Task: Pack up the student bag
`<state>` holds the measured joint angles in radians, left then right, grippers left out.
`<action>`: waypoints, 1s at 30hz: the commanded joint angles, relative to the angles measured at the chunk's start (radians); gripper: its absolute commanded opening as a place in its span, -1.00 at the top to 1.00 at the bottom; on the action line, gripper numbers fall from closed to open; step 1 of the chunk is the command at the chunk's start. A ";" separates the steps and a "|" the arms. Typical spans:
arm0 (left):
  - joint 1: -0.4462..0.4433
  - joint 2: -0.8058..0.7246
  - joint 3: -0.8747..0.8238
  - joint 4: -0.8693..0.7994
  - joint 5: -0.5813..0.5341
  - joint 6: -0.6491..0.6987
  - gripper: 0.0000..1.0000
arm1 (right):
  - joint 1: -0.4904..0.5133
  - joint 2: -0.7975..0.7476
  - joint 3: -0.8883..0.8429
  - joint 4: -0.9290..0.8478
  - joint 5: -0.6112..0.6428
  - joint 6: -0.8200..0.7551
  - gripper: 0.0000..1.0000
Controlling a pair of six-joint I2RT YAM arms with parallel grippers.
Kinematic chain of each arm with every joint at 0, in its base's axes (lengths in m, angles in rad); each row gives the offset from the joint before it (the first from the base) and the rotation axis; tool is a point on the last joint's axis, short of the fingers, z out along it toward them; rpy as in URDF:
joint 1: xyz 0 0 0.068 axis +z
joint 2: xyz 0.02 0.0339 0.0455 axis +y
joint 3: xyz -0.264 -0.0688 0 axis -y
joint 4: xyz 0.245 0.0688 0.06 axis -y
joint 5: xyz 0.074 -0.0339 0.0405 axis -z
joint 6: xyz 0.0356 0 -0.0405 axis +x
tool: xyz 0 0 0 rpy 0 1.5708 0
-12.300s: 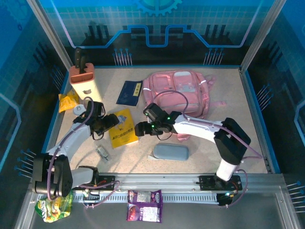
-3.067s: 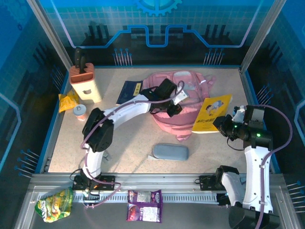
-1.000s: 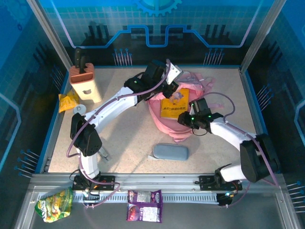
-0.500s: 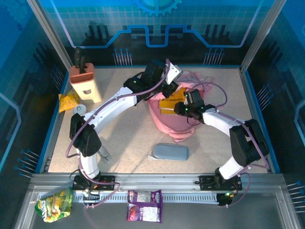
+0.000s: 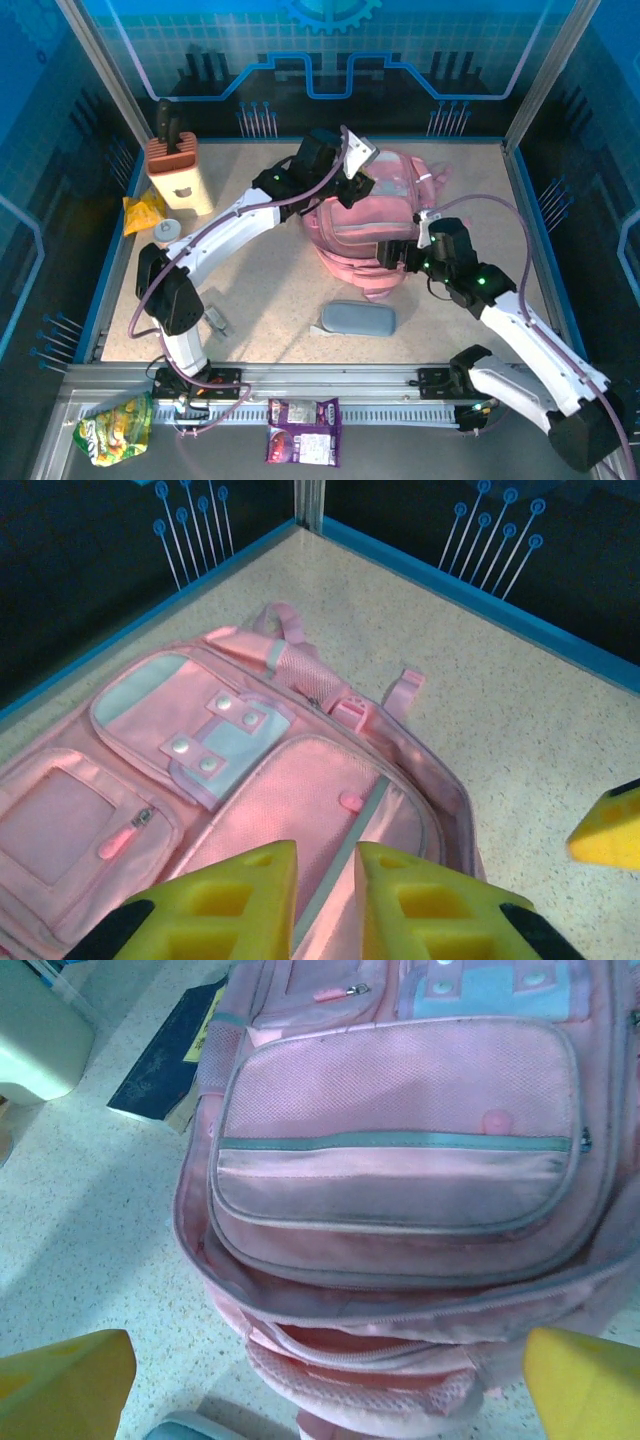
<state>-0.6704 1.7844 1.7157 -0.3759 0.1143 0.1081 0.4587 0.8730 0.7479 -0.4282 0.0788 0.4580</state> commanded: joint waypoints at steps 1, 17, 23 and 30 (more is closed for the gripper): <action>0.000 -0.041 -0.023 -0.022 0.036 -0.054 0.39 | -0.013 -0.027 0.059 -0.099 -0.009 -0.056 -0.99; 0.226 -0.369 -0.515 -0.034 -0.050 -0.419 -0.57 | 0.170 0.259 0.287 -0.079 -0.064 0.035 -0.99; 0.358 -0.388 -0.635 -0.032 -0.018 -0.483 -0.98 | 0.322 0.459 0.379 -0.025 0.017 0.075 -0.99; 0.487 -0.309 -0.685 0.027 0.031 -0.574 -0.99 | 0.398 0.660 0.479 0.034 0.052 0.131 -0.99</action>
<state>-0.2226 1.4353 1.0569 -0.3870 0.0963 -0.4004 0.8356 1.4857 1.1778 -0.4320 0.0872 0.5438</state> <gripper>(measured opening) 0.992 0.996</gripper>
